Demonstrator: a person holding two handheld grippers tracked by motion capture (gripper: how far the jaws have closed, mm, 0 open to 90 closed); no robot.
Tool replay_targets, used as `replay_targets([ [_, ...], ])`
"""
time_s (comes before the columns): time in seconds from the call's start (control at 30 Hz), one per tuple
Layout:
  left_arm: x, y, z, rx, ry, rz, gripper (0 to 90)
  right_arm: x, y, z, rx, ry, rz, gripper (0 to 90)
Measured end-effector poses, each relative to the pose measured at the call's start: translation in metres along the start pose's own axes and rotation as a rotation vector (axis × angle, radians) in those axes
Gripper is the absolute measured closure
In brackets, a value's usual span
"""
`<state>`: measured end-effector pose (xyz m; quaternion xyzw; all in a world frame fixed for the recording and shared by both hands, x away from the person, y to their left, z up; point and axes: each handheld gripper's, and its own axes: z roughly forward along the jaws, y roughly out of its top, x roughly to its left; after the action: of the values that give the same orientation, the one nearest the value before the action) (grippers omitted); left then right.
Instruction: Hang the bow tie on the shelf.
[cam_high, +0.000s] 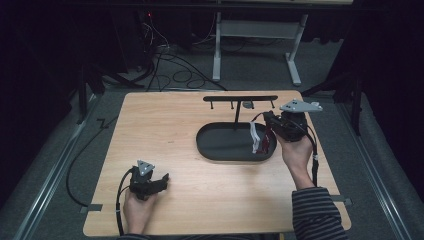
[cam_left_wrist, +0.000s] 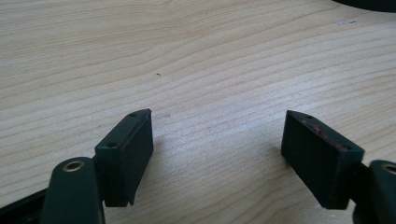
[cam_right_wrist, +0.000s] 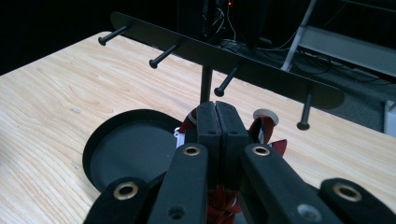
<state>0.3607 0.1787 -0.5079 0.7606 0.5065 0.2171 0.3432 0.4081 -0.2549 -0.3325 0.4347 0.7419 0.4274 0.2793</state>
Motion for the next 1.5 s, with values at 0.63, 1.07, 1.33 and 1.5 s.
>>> replay_targets([
  [0.63,0.000,0.000,0.000,0.000,0.000,0.001,25.4,-0.005,0.011,0.026,0.008,0.005,0.051,90.0],
  [1.07,0.000,0.000,0.000,0.000,-0.001,0.000,25.4,-0.008,0.023,0.043,0.037,-0.017,0.050,90.0],
  [1.33,0.000,0.000,0.000,0.001,-0.001,0.000,25.3,-0.012,0.026,0.052,0.048,-0.037,0.071,90.0],
  [1.5,0.000,0.000,0.000,0.002,-0.001,0.000,25.3,-0.016,0.026,0.059,0.063,-0.053,0.082,90.0],
])
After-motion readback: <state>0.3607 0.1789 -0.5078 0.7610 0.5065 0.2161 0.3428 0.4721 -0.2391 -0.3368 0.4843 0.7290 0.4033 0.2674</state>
